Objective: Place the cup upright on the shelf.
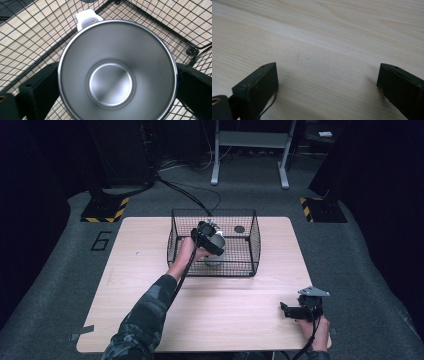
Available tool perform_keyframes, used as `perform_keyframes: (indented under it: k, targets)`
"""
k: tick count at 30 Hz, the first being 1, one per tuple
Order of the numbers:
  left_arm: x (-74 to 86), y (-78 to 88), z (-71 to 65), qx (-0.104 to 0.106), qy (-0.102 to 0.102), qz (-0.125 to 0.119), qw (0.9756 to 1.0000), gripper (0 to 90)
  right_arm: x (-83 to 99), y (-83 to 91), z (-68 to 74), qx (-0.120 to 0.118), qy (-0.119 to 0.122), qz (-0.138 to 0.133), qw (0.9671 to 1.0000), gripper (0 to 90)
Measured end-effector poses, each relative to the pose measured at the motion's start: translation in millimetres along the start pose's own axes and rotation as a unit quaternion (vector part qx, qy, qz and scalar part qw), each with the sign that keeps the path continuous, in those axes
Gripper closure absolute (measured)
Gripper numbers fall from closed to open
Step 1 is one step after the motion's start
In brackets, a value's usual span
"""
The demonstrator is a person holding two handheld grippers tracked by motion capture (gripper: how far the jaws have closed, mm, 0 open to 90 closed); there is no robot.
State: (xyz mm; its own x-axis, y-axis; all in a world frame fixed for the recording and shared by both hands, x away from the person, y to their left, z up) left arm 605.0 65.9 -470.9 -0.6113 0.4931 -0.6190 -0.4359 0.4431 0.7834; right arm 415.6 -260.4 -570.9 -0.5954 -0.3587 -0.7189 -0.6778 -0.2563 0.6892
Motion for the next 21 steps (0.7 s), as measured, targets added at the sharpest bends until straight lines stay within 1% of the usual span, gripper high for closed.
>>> perform_keyframes:
  k: [1, 3, 4, 5, 7, 8, 10, 11, 12, 13, 14, 15, 16, 17, 18, 19, 21]
  targets:
    - [-0.8, 2.2, -0.2, 0.001, 0.001, -0.005, 1.0, 0.2, 0.1, 0.1, 0.3, 0.0, -0.001, 0.0, 1.0, 3.1]
    - [-1.5, 5.1, -1.0, 0.004, 0.003, -0.008, 1.0, 0.1, 0.0, 0.0, 0.0, 0.0, 0.0, 0.0, 1.0, 3.1]
    - [-1.9, 7.7, -1.3, 0.004, 0.0, -0.009, 1.0, 0.1, -0.1, -0.1, -0.4, 0.0, 0.003, -0.001, 1.0, 3.1]
    - [-2.2, 9.5, -1.3, 0.005, -0.001, -0.01, 0.9999, 0.1, 0.0, 0.0, 0.3, 0.0, -0.002, 0.0, 1.0, 3.1]
    - [-3.7, 15.7, -1.3, 0.005, 0.0, -0.019, 0.9998, 0.1, 0.0, 0.0, 0.3, 0.0, -0.002, 0.0, 1.0, 3.1]
    - [-3.7, 15.7, -1.3, 0.005, 0.0, -0.019, 0.9998, 0.1, -0.1, 0.0, -0.5, 0.0, 0.003, -0.001, 1.0, 3.1]
    - [-4.9, 24.8, -1.0, 0.006, -0.003, -0.025, 0.9997, 0.1, 0.1, 0.1, 0.3, 0.0, -0.001, 0.0, 1.0, 3.1]
    - [-4.9, 24.8, -1.0, 0.006, -0.003, -0.025, 0.9997, 0.1, 0.1, 0.1, 0.3, 0.0, -0.001, 0.0, 1.0, 3.1]
    - [-5.4, 30.1, -1.5, 0.007, -0.002, -0.03, 0.9995, 0.1, -0.1, -0.1, -0.4, 0.0, 0.002, -0.001, 1.0, 3.1]
    - [-6.0, 35.7, -2.5, 0.008, 0.0, -0.037, 0.9993, 0.1, 0.0, 0.0, 0.2, 0.0, -0.001, 0.0, 1.0, 3.1]
    - [-6.0, 35.7, -2.5, 0.008, 0.0, -0.037, 0.9993, 0.1, 0.0, -0.1, 0.0, 0.0, 0.0, 0.0, 1.0, 3.1]
    - [-6.2, 43.9, -3.4, 0.009, -0.004, -0.042, 0.9991, 0.1, 0.0, 0.0, 0.1, 0.0, -0.001, 0.0, 1.0, 3.1]
    - [-6.0, 48.1, -3.9, 0.009, -0.008, -0.043, 0.999, 0.1, 0.0, 0.0, 0.0, 0.0, 0.0, 0.0, 1.0, 3.1]
    - [-6.0, 48.1, -3.9, 0.009, -0.008, -0.043, 0.999, 0.1, 0.0, 0.0, 0.0, 0.0, 0.0, 0.0, 1.0, 3.1]
    - [-5.6, 54.8, -5.5, 0.012, -0.011, -0.047, 0.9988, 0.1, -0.1, -0.1, -0.5, 0.0, 0.003, -0.001, 1.0, 3.1]
    - [-4.6, 62.0, -7.6, 0.013, -0.016, -0.051, 0.9985, 0.1, 0.1, 0.0, 0.2, 0.0, -0.001, 0.0, 1.0, 3.1]
    - [-3.1, 71.5, -11.0, 0.019, -0.022, -0.058, 0.9979, 0.1, 0.0, 0.0, 0.2, 0.0, -0.001, 0.0, 1.0, 3.1]
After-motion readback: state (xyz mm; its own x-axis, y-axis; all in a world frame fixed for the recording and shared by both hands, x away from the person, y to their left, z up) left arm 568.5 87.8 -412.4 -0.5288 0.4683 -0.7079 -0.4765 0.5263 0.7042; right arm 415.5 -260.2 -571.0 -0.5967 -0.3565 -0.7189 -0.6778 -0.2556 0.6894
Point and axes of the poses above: each handheld gripper's, and its own axes: y roughly backward along the jaws, x roughly out of its underside, z roughly to its left, the point moved 6 cm from there along -y, roughly forward along the jaws, and after that the axes turned 7 degrees about y, right-handed, at the moved point
